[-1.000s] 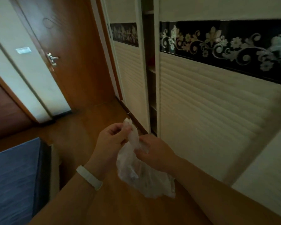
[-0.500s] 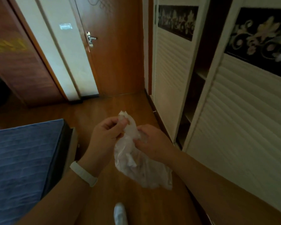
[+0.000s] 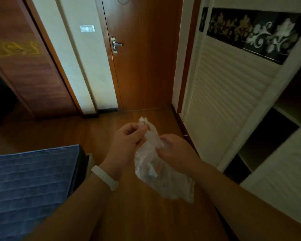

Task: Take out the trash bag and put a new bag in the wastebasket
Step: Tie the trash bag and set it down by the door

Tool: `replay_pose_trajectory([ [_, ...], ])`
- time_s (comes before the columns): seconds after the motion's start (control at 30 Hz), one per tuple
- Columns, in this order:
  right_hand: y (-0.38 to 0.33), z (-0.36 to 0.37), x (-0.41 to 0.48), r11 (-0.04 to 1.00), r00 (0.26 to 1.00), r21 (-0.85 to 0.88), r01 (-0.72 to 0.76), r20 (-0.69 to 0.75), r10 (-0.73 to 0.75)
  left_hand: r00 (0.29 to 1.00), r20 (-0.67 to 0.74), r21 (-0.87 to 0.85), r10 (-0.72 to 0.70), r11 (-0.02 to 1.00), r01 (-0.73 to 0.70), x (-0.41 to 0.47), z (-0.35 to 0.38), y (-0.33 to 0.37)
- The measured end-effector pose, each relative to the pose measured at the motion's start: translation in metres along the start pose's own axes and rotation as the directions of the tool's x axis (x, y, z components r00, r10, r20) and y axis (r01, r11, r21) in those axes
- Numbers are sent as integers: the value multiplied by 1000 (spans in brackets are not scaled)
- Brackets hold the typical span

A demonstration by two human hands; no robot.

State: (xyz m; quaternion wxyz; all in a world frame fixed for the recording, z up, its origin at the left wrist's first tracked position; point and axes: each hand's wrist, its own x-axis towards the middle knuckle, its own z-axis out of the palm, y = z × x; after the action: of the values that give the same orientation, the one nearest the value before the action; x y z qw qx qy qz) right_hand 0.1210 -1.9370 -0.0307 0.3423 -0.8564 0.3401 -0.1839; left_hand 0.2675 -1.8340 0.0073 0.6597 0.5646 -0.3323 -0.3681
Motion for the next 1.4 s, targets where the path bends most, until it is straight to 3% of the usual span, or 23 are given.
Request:
replay_pose_trajectory([
  [0.37,4,34,194,997,996,38,60,66,-63,993,-116,50,-11,999,17,173,-71,-9],
  [0.7,31,45,438,987,965,-23,161,211,-152,948,-315,152,-49,983,101,379,-107,0],
  [0.83,24,39,515,951,939,-123,285,237,-250,942,-335,218,-17,971,95,446,-127,14],
  [1.0,13,54,593,921,912,-109,374,224,-343,934,-357,235,16,969,73,516,-169,24],
  [1.13,9,81,660,921,906,-105,375,254,-339,935,-355,217,24,974,58,574,-205,14],
  [1.3,-3,131,753,938,913,-178,297,342,-224,930,-366,122,-42,988,93,660,-270,-4],
  [1.4,-18,155,808,945,928,-152,289,287,-238,931,-360,68,-63,993,94,717,-314,-9],
])
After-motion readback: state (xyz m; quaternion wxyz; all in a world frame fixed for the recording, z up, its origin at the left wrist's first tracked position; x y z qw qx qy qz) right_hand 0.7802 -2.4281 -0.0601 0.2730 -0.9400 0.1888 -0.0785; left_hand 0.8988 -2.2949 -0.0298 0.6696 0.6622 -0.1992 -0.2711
